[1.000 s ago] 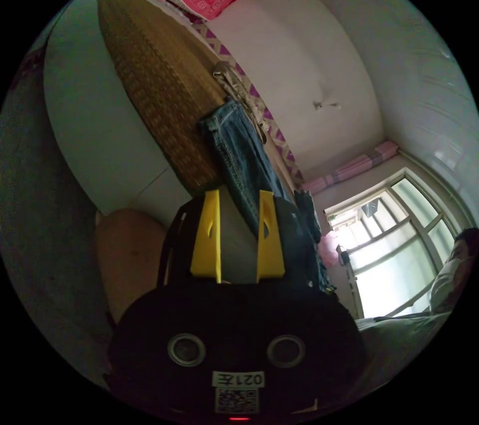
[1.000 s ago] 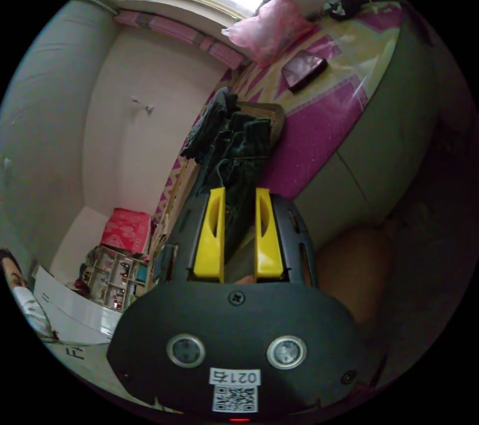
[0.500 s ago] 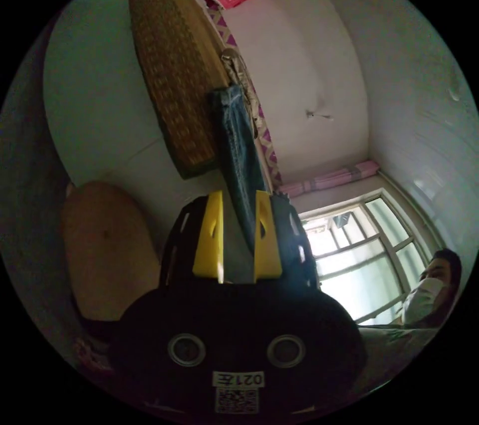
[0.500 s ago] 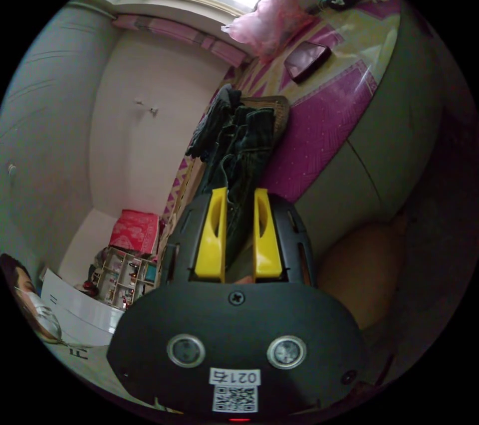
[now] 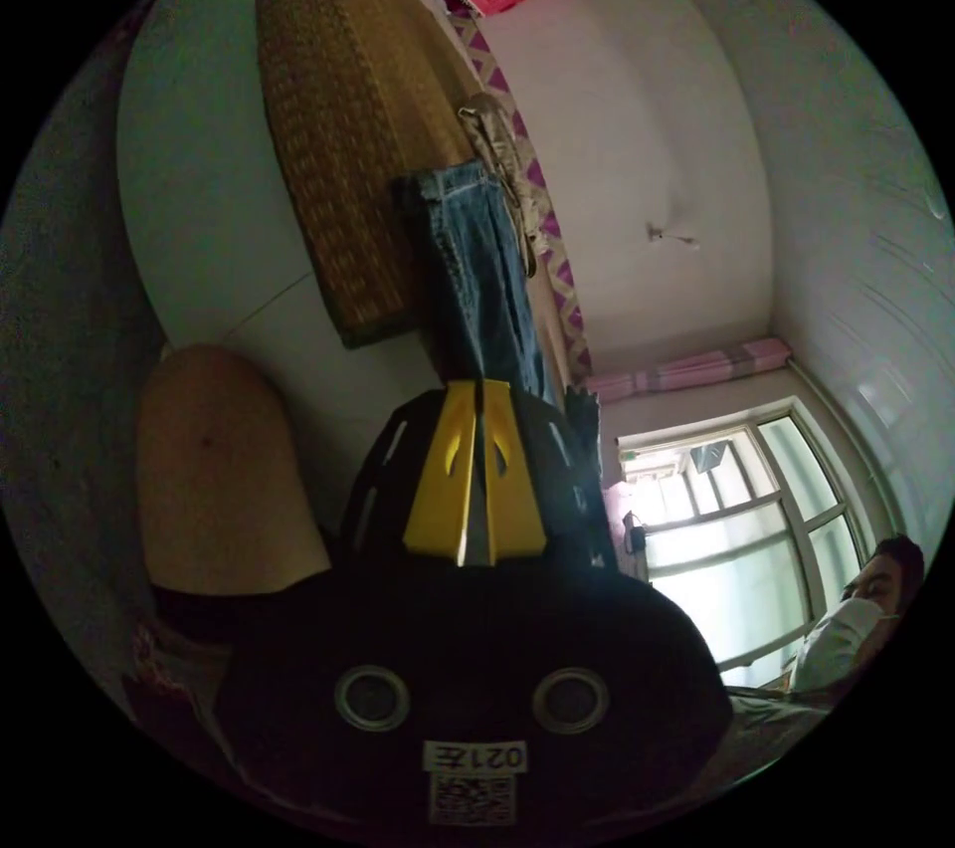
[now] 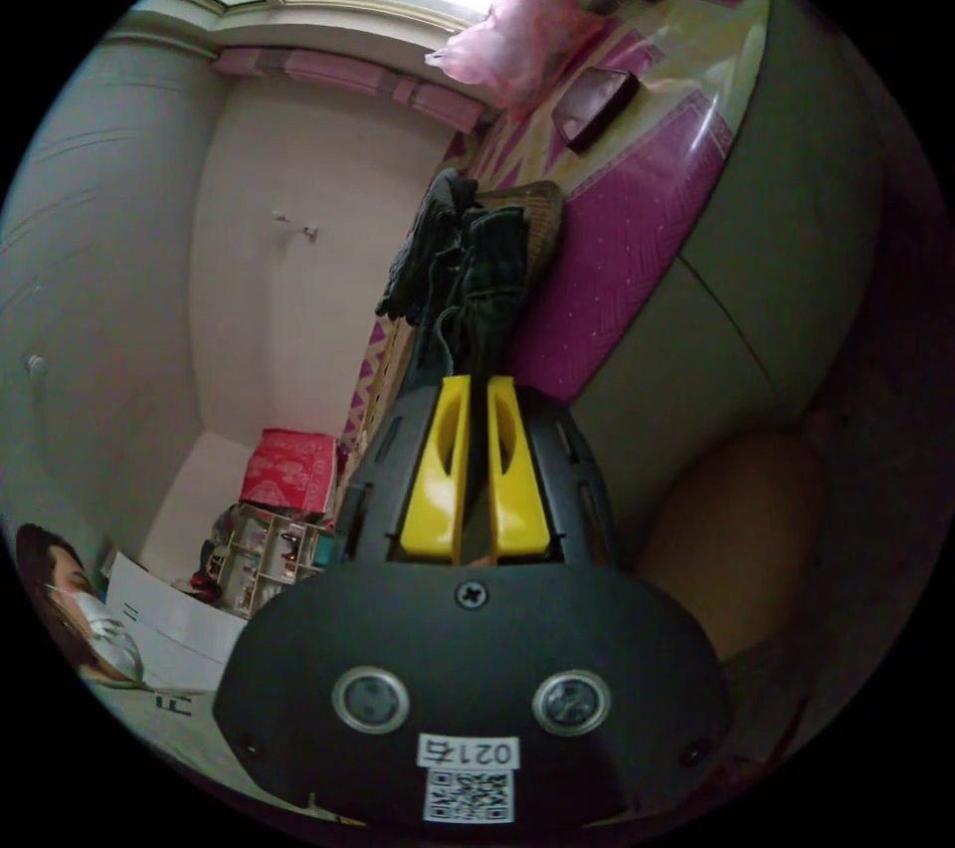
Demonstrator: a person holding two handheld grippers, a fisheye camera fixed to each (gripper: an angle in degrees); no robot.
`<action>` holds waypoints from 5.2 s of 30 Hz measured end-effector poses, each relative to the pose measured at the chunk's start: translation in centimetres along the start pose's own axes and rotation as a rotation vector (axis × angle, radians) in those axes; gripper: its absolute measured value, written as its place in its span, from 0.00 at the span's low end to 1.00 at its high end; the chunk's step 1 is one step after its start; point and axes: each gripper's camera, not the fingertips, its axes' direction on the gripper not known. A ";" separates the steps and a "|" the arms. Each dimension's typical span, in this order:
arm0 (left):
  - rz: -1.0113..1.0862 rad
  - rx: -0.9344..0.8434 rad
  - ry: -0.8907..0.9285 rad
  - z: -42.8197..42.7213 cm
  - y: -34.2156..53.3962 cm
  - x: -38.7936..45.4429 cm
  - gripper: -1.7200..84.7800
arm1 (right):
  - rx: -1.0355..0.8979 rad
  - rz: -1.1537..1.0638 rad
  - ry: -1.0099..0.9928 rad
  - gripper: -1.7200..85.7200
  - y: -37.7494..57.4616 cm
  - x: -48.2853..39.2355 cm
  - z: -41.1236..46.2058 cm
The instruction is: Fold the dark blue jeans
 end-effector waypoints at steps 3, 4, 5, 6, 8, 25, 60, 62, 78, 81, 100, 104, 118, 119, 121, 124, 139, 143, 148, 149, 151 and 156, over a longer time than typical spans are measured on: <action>0.022 -0.021 0.021 1.3 -0.5 1.0 0.01 | -0.005 -0.013 -0.019 0.03 0.4 -0.1 0.2; 0.022 -0.031 0.042 1.7 -0.9 1.6 0.01 | -0.010 -0.032 -0.035 0.02 0.5 -0.6 0.3; 0.027 -0.037 0.059 2.0 -1.1 2.1 0.01 | -0.013 -0.043 -0.051 0.02 0.4 -1.0 0.3; 0.041 -0.053 0.080 2.5 -1.8 3.2 0.01 | -0.025 -0.074 -0.076 0.02 0.2 -2.1 0.4; 0.073 -0.088 0.065 3.7 -3.3 5.4 0.01 | -0.045 -0.108 -0.125 0.02 -0.4 -3.8 1.1; 0.141 -0.420 -0.176 37.4 -20.3 9.8 0.01 | -0.221 0.067 -0.046 0.09 -4.4 2.3 30.8; 0.377 -0.139 -0.361 33.1 -10.1 6.9 0.17 | -0.548 -1.248 0.541 0.01 64.3 3.8 47.0; 0.296 -0.168 -0.336 33.2 -10.0 5.5 0.19 | -0.548 -1.243 0.537 0.01 64.5 4.3 47.1; 0.019 -0.043 -0.189 38.8 -7.7 2.8 0.04 | -0.555 -1.163 0.499 0.01 61.1 6.1 46.0; 0.082 -0.029 -0.127 38.7 -6.0 5.2 0.02 | -0.559 -1.154 0.488 0.01 59.6 5.9 45.4; 1.061 -0.487 -0.246 70.8 35.1 37.6 0.01 | -0.323 -0.812 0.295 0.01 39.4 8.0 27.5; 0.986 -0.628 -0.343 77.2 40.1 32.4 0.01 | -0.337 -0.774 0.294 0.01 36.6 9.1 25.2; 1.061 -0.754 0.041 76.3 46.2 32.1 0.11 | -0.154 -0.441 0.279 0.09 18.2 12.9 19.5; 1.059 -0.760 0.085 75.9 46.2 32.1 0.11 | -0.150 -0.405 0.266 0.11 16.9 13.4 19.5; 1.075 -0.742 0.162 73.7 46.3 32.3 0.10 | -0.152 -0.266 0.212 0.14 12.0 15.5 20.1; 1.100 -0.708 0.178 70.9 46.2 32.5 0.09 | -0.128 -0.136 0.208 0.17 7.2 17.7 21.6; 0.920 -0.575 0.199 58.5 36.4 26.0 0.04 | 0.022 -0.026 0.048 0.07 2.6 15.8 28.4; 0.862 -0.541 0.192 55.2 33.3 23.2 0.02 | 0.015 -0.504 0.168 0.06 10.0 1.0 31.6; 0.796 -0.486 0.155 51.2 29.1 19.5 0.01 | -0.108 -1.211 0.341 0.06 33.1 -13.5 44.5; 0.787 -0.482 0.154 50.8 28.7 19.1 0.01 | -0.128 -1.280 0.354 0.06 36.1 -13.8 46.3; 0.755 -0.464 0.154 49.4 27.0 17.5 0.01 | -0.234 -1.496 0.384 0.06 47.1 -12.8 53.6; 0.720 -0.455 0.142 46.9 23.7 15.3 0.01 | -0.462 -1.616 0.431 0.06 59.2 -4.7 65.0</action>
